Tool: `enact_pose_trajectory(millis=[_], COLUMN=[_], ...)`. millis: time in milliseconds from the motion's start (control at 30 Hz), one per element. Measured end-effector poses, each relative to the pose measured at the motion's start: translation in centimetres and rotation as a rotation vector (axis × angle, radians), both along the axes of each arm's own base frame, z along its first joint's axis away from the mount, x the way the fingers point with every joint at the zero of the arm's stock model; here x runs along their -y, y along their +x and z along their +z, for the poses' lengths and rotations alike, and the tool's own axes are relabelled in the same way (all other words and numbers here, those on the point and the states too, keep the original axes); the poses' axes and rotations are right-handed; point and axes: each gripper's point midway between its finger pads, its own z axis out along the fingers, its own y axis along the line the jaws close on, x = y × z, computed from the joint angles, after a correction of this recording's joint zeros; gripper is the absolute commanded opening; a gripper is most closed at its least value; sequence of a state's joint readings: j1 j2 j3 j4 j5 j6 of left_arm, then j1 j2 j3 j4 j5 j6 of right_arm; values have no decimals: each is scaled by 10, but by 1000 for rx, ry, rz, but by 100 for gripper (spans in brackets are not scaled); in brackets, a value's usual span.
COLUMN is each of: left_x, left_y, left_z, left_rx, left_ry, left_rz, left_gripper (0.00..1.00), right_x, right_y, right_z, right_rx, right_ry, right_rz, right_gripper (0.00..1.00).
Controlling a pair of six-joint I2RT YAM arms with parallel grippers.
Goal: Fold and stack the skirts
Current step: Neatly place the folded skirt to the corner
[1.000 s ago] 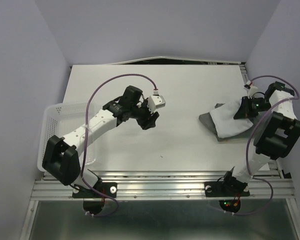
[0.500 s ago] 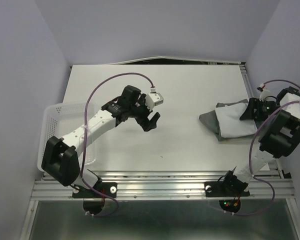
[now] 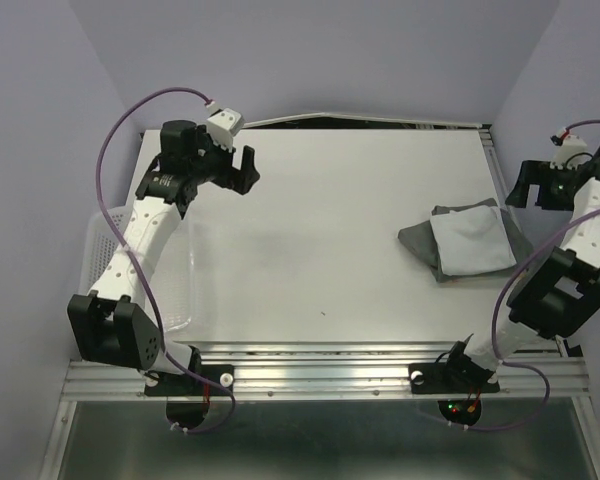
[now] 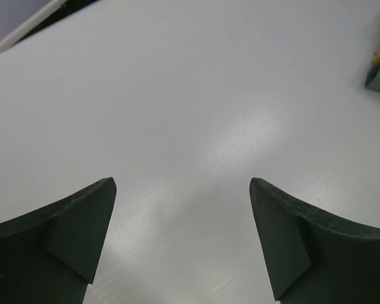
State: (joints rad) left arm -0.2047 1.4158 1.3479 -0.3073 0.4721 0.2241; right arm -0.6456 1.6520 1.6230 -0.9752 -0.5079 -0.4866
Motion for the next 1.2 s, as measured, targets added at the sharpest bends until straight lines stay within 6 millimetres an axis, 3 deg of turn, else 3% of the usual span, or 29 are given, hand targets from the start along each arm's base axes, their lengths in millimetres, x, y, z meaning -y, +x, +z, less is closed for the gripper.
enact_pose_trajectory(millis=[100,167,267,333,400,600,867,933,1200], left_x=[-12,-12,-11,-11,-11,-2,5,7,10], left_y=[3,-2,-14,-24,-31,-44,-51,-52,-53], left_z=[17,20,16,9,4,2,1,-1,-19], left_rx=[45,50,45,31,19,17,8,0,-59], left_ry=[-1,-4,-9,-12,-16,-37,-51,-55,-49], left_rz=[35,29,16,7,-5,-72,-136,-147,-174], left_gripper=[98,98,99,98,99,99,99,99,99], right_x=[-20,-56,-113,-135,-146,-147,-126,-120,-97], right_y=[10,19,18,12,0,-21,-20,-18,-11], right_z=[21,34,46,48,35,-24,-77,-87,-89], right_rx=[45,78,100,110,83,-6,66,86,154], right_ry=[13,41,133,190,273,574,958,1014,1133], right_rz=[58,154,291,344,357,230,-23,-53,-29], right_gripper=[100,100,100,100,99,97,93,92,93])
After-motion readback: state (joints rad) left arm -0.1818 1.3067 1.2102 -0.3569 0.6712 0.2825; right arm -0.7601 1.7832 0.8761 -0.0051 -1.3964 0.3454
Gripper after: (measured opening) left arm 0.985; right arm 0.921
